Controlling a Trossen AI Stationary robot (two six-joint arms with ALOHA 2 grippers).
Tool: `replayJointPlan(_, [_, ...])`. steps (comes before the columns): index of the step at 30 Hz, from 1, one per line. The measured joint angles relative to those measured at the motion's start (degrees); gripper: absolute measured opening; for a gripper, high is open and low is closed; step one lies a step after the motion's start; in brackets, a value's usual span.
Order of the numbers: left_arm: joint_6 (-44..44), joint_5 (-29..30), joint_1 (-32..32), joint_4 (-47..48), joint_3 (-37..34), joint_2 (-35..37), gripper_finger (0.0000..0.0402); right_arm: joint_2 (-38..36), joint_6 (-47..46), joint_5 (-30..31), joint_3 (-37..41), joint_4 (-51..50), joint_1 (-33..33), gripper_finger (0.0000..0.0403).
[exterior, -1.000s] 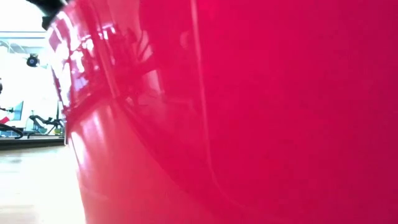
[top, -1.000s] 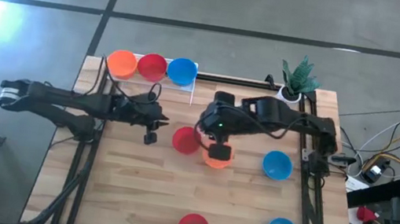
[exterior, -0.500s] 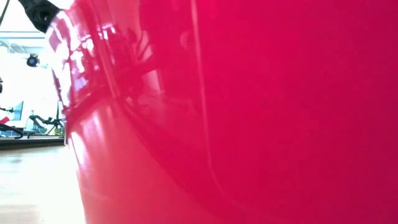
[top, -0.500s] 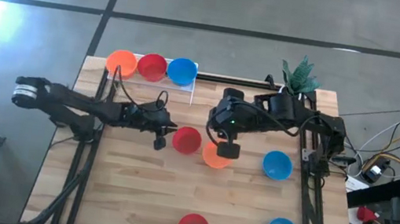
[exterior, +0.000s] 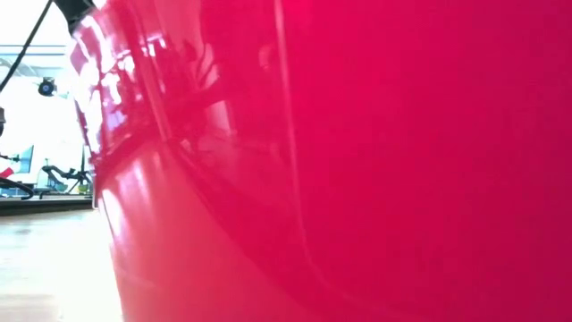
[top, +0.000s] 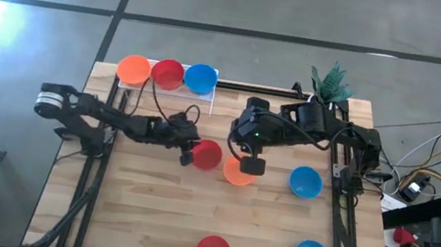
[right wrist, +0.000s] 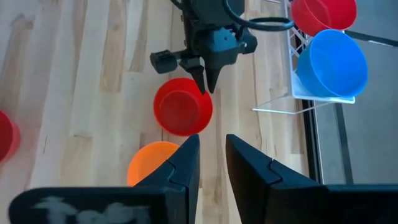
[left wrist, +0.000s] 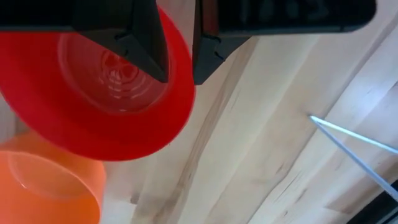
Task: Pick & Place Mini bowls
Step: Stack the top red bowl on top of the red bowl on the shelf
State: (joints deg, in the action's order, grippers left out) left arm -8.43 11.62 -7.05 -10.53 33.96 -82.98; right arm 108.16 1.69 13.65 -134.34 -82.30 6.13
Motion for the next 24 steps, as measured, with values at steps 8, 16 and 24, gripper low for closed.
replayJointPlan(8, [-0.82, 0.15, 0.00, -0.06, 1.15, -2.76, 0.0067, 0.00, 0.31, 0.00, 0.00, -0.38, 0.00, 0.0080])
replayJointPlan(16, [-1.72, 0.07, 0.02, 0.04, 1.11, -4.00, 0.0067, 0.00, 1.79, 0.00, 0.00, -0.42, -0.02, 0.0077])
replayJointPlan(24, [-1.70, 0.07, 0.01, 0.11, 1.11, -2.34, 0.0067, 0.00, 1.51, 0.00, 0.00, -0.39, -0.02, 0.0075])
